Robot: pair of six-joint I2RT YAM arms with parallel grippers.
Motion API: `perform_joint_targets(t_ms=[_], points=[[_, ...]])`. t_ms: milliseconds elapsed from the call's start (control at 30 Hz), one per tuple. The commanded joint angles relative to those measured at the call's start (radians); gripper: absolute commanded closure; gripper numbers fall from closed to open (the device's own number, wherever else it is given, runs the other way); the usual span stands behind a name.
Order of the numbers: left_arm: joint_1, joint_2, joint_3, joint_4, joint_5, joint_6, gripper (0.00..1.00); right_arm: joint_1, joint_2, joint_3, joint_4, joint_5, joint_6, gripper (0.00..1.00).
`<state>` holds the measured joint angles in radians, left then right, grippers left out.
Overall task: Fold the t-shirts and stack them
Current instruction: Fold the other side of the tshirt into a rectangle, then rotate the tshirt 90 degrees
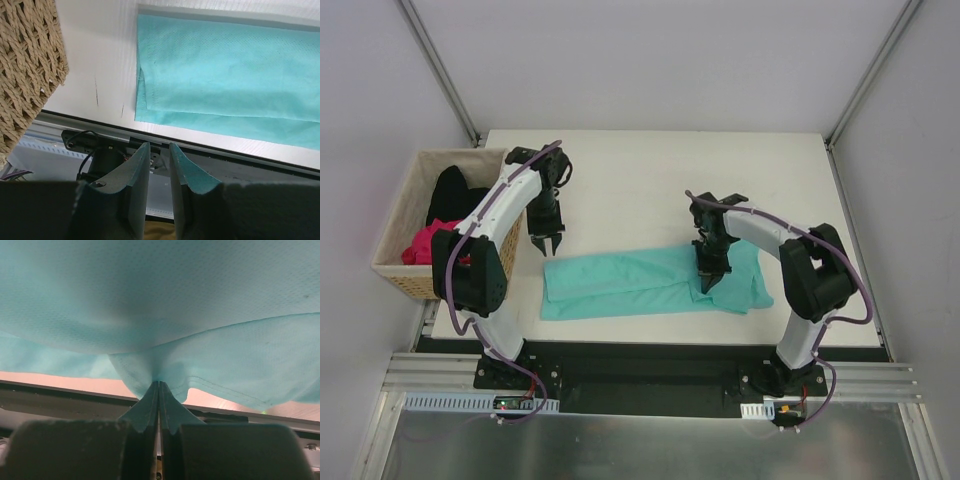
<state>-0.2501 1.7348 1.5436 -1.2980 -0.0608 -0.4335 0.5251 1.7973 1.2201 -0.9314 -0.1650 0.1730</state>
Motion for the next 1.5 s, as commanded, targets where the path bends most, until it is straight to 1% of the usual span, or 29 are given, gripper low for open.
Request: perform_joint_targets(t_ms=[0, 333, 433, 467, 567, 600, 633, 867, 1067, 1233, 1467], points=[[-0.011, -0.044, -0.013, -0.043, -0.013, -0.007, 0.78, 0.035, -0.019, -0.008, 0.003, -0.022, 0.026, 0.99], [-0.012, -0.026, -0.008, -0.021, 0.009, 0.002, 0.79, 0.076, -0.036, -0.016, -0.012, -0.015, 0.045, 0.99], [-0.012, -0.034, -0.011, -0.021, 0.001, 0.004, 0.79, 0.076, -0.061, 0.028, -0.046, 0.037, 0.046, 0.99], [-0.012, -0.037, -0.013, -0.021, 0.0, 0.004, 0.79, 0.076, -0.071, 0.044, -0.072, 0.091, 0.049, 0.99], [-0.012, -0.041, -0.013, -0.021, -0.001, 0.001, 0.79, 0.066, -0.078, 0.108, -0.098, 0.159, 0.056, 0.99], [-0.012, -0.041, -0.013, -0.023, 0.001, 0.001, 0.79, 0.052, -0.075, 0.117, -0.098, 0.159, 0.056, 0.99], [-0.012, -0.046, -0.01, -0.021, 0.001, 0.001, 0.79, 0.044, -0.072, 0.128, -0.096, 0.203, 0.06, 0.99], [-0.012, -0.064, 0.001, -0.04, -0.022, -0.001, 0.79, -0.013, -0.073, 0.185, -0.067, 0.269, 0.089, 0.99], [-0.012, -0.067, -0.002, -0.043, -0.024, -0.004, 0.78, -0.036, -0.053, 0.11, -0.012, 0.222, 0.115, 0.99], [-0.012, -0.052, 0.01, -0.046, -0.019, 0.002, 0.78, -0.043, -0.038, 0.041, 0.038, 0.213, 0.155, 0.99], [-0.012, -0.034, 0.042, -0.066, -0.036, 0.016, 0.78, -0.074, 0.005, -0.016, 0.108, 0.193, 0.187, 0.99]])
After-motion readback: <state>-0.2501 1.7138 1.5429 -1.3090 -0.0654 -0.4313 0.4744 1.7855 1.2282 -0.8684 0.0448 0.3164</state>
